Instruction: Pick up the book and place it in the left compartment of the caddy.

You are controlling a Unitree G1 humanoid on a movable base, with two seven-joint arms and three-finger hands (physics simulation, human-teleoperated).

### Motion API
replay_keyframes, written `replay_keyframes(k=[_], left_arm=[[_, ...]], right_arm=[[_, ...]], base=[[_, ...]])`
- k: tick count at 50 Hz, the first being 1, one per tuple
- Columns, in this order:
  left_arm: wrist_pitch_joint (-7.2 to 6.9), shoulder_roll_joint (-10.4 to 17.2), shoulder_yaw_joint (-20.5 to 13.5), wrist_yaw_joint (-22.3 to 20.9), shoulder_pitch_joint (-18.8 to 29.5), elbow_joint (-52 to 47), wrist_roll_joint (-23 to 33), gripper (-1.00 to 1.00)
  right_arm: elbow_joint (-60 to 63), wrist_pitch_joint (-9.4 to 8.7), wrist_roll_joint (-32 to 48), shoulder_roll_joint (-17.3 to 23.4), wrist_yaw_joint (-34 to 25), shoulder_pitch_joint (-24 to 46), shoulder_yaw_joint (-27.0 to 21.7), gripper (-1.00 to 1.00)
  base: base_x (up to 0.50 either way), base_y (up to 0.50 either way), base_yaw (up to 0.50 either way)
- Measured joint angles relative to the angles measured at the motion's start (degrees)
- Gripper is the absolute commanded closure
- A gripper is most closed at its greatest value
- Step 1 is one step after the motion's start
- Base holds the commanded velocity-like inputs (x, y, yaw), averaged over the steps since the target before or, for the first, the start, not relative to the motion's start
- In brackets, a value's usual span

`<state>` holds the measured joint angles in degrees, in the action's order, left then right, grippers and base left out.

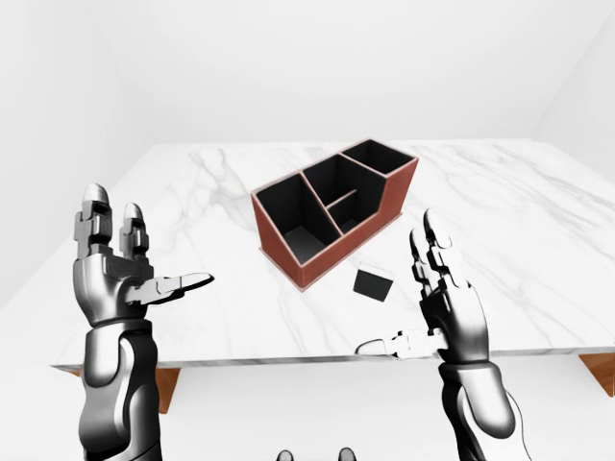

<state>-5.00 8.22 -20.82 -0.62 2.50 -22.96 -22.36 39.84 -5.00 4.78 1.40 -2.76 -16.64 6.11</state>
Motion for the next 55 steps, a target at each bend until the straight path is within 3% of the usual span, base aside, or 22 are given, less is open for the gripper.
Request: replay_keyframes(k=[12,40,55], left_arm=[[0.00,0.04,-0.21,0.08,-0.03,-0.19,-0.02,-1.00],[0.00,-0.10,-0.26,0.13,-0.13,-1.08,-0.20,-1.00],[0.00,-0.14,-0.44,0.11,-0.37,-1.59,-0.32,-1.00]], right_arm=[[0.18,0.00,-0.21,0.06,-0.03,-0.20,0.22,-1.00],[-0.38,0.00,-1.28,-0.04,-0.28,0.01,-0.55,-1.00],[1.72,0.00,-0.09,-0.01,-0.47,-1.50,-1.15,-1.00]], base=[[0.50,0.23,0.00],[0.50,0.00,0.00],[0.01,0.00,0.00]])
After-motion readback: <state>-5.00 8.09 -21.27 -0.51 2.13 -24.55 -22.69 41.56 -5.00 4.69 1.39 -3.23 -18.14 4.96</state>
